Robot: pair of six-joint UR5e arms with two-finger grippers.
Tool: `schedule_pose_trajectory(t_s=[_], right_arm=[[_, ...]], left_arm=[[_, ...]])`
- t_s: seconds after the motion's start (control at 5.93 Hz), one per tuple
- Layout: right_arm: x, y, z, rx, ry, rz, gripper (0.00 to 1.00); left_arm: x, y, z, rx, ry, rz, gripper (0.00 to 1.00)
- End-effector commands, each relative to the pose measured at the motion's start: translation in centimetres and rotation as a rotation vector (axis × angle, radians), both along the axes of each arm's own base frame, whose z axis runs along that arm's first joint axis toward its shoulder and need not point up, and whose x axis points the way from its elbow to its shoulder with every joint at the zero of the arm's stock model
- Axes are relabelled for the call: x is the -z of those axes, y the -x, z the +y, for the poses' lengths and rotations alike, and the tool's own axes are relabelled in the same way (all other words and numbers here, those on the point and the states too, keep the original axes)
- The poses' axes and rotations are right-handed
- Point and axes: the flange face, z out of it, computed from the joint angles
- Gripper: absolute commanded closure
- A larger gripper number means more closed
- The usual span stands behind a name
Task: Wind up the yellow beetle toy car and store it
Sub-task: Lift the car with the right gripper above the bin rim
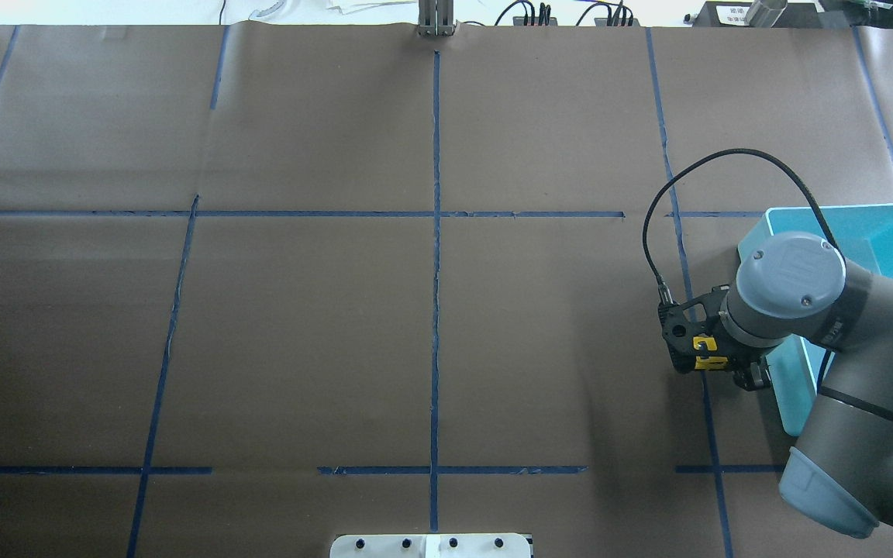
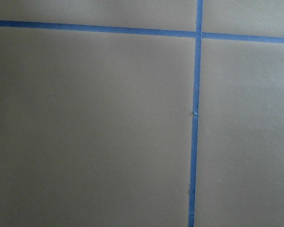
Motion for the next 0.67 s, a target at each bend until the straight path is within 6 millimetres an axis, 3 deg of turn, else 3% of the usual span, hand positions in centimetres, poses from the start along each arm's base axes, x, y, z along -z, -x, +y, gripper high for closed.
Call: schedule_pose_trajectory(t_s=[0.0, 0.17, 0.51], right_arm=[[7.2, -2.3, -2.9, -0.015, -0.008, 0.018, 0.79], [6.9, -4.7, -3.4, 0.002, -0.03, 0.025, 0.79], [3.9, -9.2, -3.0, -0.007, -0.021, 0.061, 0.8]], left_arm=[[0.1, 0.0, 0.0, 0.0, -0.002, 0.0, 0.0], [0.1, 0.0, 0.0, 0.0, -0.002, 0.0, 0.0], [0.1, 0.0, -0.1, 0.0, -0.002, 0.0, 0.0]])
